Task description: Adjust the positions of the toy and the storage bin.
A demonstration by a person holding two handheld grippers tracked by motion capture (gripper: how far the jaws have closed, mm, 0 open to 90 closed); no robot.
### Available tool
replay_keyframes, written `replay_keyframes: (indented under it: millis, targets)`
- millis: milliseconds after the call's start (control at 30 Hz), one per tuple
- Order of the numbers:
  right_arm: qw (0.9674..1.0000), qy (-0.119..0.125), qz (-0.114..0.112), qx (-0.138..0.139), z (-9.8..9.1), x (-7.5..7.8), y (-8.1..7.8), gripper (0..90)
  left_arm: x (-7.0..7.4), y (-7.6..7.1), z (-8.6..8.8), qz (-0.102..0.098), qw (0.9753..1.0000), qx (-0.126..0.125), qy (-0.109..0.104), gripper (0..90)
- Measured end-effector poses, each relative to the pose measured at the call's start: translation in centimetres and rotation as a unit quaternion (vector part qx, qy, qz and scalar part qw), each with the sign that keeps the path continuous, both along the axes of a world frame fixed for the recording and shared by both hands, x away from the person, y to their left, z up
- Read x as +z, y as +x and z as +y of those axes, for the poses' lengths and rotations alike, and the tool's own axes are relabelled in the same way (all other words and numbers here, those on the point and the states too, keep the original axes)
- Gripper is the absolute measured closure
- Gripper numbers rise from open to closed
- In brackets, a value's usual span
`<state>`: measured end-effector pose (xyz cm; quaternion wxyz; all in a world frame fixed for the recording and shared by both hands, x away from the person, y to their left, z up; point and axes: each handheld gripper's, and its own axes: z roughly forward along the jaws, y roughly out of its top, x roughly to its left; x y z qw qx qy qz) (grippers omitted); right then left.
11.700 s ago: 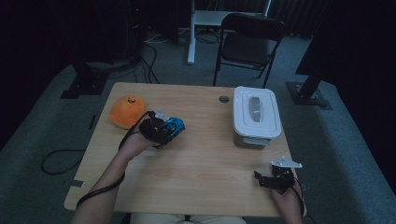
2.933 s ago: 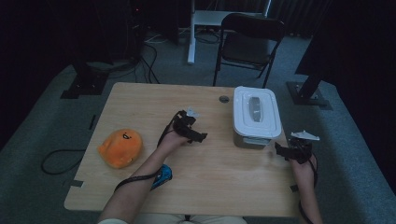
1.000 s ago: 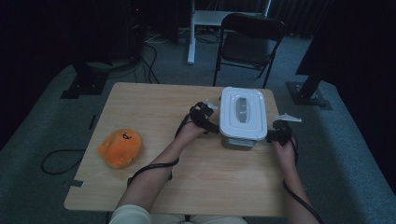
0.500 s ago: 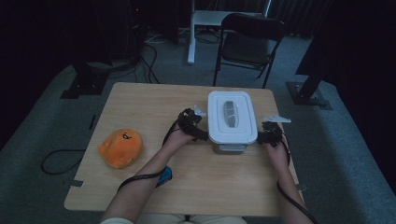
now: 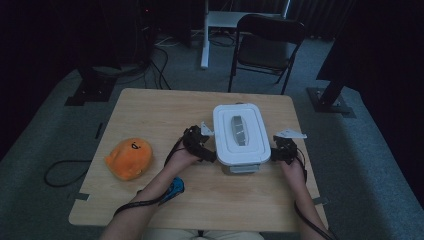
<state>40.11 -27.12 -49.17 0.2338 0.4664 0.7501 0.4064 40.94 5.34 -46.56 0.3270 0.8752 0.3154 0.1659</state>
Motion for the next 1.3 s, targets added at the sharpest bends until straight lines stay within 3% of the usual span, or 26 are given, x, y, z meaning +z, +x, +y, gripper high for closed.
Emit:
replay_keyframes:
  millis: [267,467,833,1300]
  targets:
    - [0.9998,-0.003,-0.007,0.02,0.5,-0.4,-1.9,25.6,0.0,-2.2,0.9,0.001,0.9999,-0.007,-0.008,1.3]
    - [0.9993,0.009,-0.013,0.034,0.7,-0.6,-3.4,25.8,-0.1,-4.2,1.3,0.0,0.9998,-0.016,-0.012,1.3]
    - [0.9982,0.01,-0.015,0.057,0.5,-0.7,-5.8,25.9,-0.1,-7.2,1.4,0.004,0.9991,-0.04,-0.014,1.3]
    - [0.9968,0.003,-0.019,0.077,0.1,-0.6,-8.0,25.9,-0.9,-10.7,1.2,0.012,0.9964,-0.076,-0.037,1.2]
